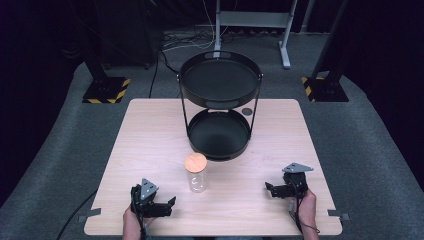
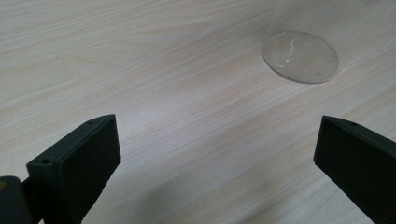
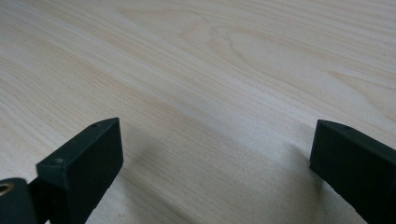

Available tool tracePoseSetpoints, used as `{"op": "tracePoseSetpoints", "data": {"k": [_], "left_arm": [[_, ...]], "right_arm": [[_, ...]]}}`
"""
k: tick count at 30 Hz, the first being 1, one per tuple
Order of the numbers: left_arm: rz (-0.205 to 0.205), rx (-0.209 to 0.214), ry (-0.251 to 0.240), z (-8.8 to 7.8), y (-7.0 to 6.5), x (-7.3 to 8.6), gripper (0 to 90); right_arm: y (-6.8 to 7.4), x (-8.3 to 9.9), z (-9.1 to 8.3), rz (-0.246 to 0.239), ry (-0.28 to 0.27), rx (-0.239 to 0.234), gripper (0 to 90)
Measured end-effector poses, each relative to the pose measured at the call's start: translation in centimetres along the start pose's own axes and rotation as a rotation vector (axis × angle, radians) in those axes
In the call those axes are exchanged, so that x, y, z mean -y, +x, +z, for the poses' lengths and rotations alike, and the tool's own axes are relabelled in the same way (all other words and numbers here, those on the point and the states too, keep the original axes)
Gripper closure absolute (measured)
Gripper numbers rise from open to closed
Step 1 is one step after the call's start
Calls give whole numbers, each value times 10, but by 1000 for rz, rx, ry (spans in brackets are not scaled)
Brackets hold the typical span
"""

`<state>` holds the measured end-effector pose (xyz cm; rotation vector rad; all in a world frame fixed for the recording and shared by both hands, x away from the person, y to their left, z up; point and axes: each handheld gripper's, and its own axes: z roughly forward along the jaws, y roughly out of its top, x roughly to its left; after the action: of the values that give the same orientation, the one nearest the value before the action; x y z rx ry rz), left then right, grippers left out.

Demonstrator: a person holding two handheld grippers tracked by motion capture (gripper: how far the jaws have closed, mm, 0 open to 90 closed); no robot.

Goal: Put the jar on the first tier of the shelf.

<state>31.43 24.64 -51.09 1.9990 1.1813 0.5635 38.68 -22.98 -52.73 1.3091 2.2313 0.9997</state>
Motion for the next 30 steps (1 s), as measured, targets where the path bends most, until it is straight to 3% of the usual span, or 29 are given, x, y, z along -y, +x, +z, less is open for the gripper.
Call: {"op": "tracePoseSetpoints", "data": {"k": [12, 30], "left_arm": [[26, 24, -19, 2, -11, -9, 3], [58, 25, -39, 7, -30, -30, 5]], "right_arm": [[0, 0, 0, 1, -1, 0, 19], [-1, 0, -1, 6, -8, -8, 19]]}}
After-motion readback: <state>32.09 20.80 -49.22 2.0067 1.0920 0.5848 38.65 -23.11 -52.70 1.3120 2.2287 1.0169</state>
